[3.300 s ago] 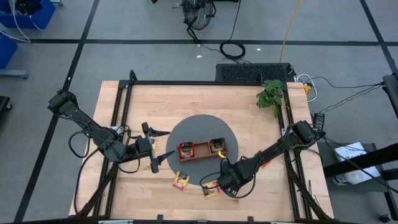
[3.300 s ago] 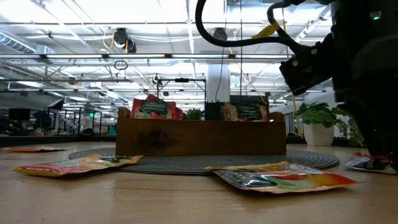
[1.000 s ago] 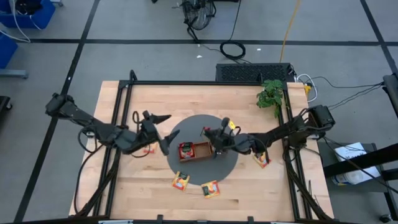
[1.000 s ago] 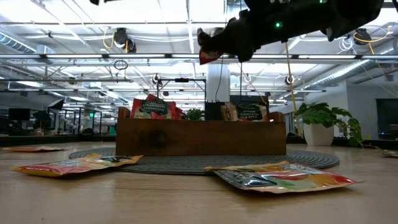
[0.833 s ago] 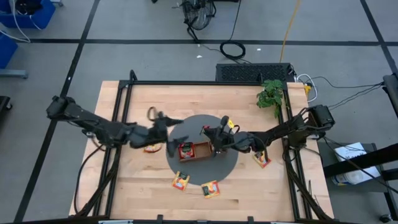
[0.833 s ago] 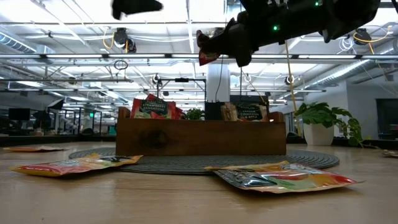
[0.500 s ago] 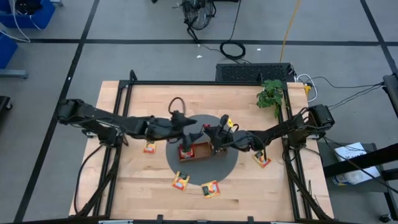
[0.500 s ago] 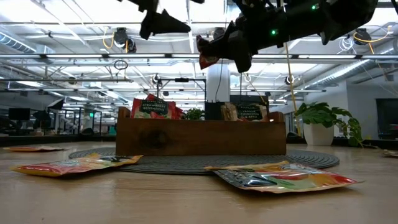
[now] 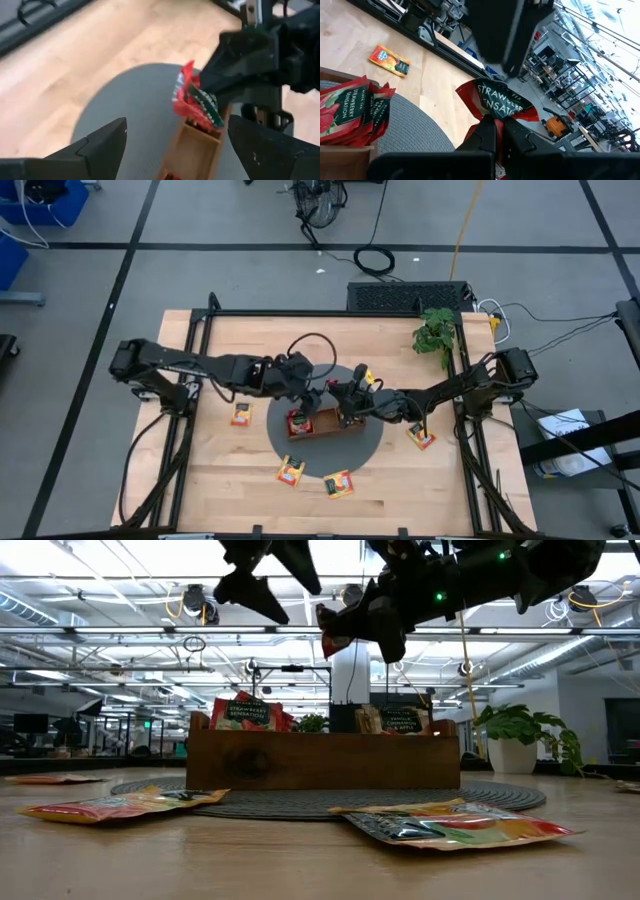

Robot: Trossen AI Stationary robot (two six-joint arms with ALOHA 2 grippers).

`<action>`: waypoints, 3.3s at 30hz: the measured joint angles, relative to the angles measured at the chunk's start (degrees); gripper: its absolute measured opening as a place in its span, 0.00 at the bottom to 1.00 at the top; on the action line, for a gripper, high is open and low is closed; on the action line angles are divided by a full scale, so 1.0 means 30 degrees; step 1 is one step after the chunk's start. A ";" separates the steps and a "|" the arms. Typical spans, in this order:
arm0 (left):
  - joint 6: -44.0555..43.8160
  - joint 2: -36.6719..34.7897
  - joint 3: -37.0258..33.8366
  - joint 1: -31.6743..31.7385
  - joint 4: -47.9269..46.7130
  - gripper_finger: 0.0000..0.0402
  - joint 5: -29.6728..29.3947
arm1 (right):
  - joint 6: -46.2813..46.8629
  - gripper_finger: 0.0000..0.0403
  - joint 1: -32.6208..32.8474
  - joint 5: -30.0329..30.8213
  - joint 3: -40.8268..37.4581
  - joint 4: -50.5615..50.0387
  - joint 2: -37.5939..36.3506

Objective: Pick & Place Tea
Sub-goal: Put the red tea bag into the left section of the wooden organizer

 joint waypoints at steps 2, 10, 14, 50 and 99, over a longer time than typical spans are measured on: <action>-0.0202 0.0194 0.0020 0.0191 0.0226 0.84 0.0896 | 0.0000 0.00 0.0000 -0.0077 0.0007 0.0000 0.0000; -0.0311 0.0660 0.0013 0.0597 0.0694 0.71 0.2322 | 0.0022 0.00 -0.0007 -0.0937 0.0022 0.0450 0.0007; -0.0238 0.0731 0.0027 0.0636 0.0726 0.64 0.2973 | 0.0023 0.00 -0.0015 -0.0937 0.0022 0.0549 0.0007; 0.2647 0.0994 0.0013 0.0234 0.2446 0.00 0.2756 | 0.2417 0.22 0.0323 -0.1033 -0.0015 0.0286 0.0022; 0.4502 0.0085 -0.2168 -0.3112 -0.2433 0.00 0.5117 | 0.8240 0.66 0.1195 -0.5920 -0.0015 -1.0936 -1.0054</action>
